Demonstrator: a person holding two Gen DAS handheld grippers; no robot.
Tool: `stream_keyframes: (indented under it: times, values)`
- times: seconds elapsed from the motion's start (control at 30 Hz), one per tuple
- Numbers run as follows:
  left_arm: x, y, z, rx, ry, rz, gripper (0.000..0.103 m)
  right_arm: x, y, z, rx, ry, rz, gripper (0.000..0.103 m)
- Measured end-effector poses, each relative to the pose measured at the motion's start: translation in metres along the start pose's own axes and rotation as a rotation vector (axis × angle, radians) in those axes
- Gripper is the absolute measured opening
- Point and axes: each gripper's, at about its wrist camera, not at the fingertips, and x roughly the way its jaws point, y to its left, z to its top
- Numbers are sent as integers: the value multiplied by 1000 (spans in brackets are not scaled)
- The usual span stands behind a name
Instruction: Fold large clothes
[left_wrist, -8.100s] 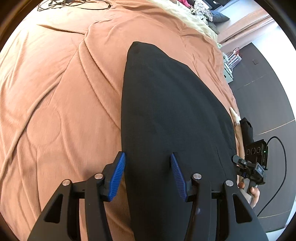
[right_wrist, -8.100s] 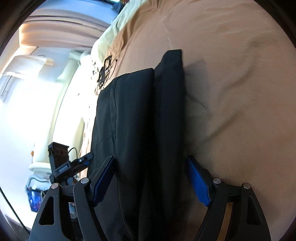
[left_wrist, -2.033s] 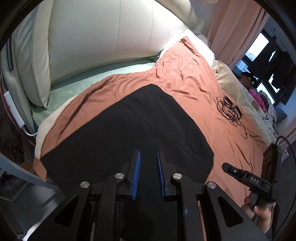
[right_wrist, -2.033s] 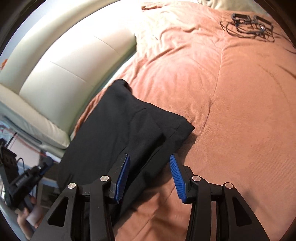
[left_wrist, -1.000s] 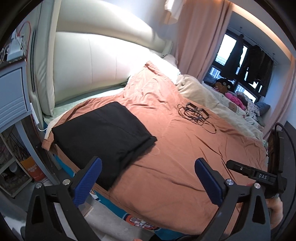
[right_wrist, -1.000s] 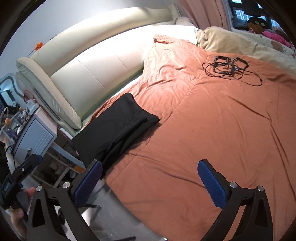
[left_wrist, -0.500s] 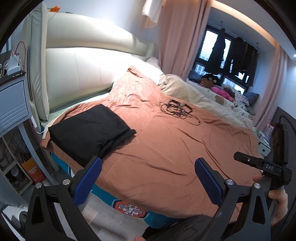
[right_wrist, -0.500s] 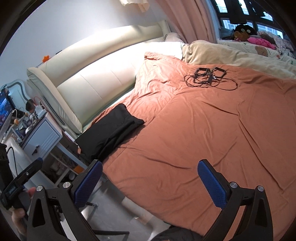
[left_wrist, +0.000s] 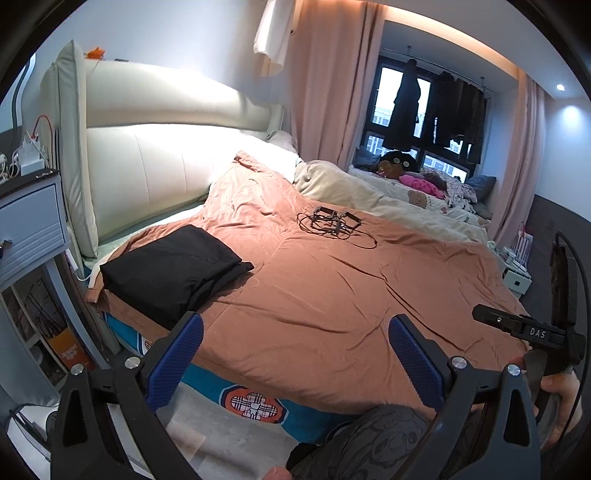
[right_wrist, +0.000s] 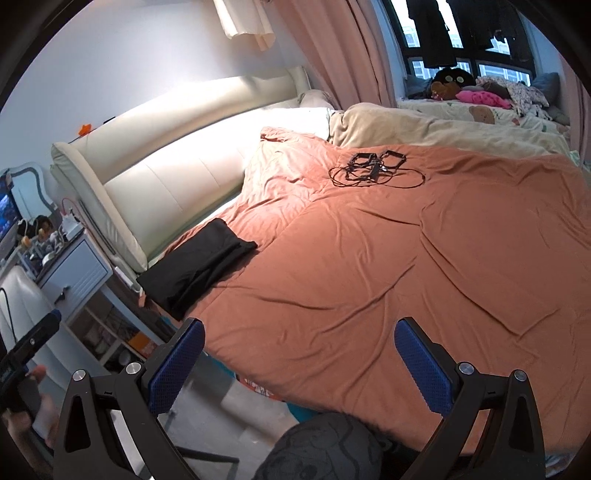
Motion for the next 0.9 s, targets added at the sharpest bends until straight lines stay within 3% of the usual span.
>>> stream_keyframes:
  times: [0.57, 0.9]
  values:
    - [-47, -41, -52, 65, -59, -59, 102, -93, -17, -75, -46, -104, -91, 103]
    - [-60, -53, -74, 90, -51, -56, 102, -121, -26, -108, -38, -125, -130, 103]
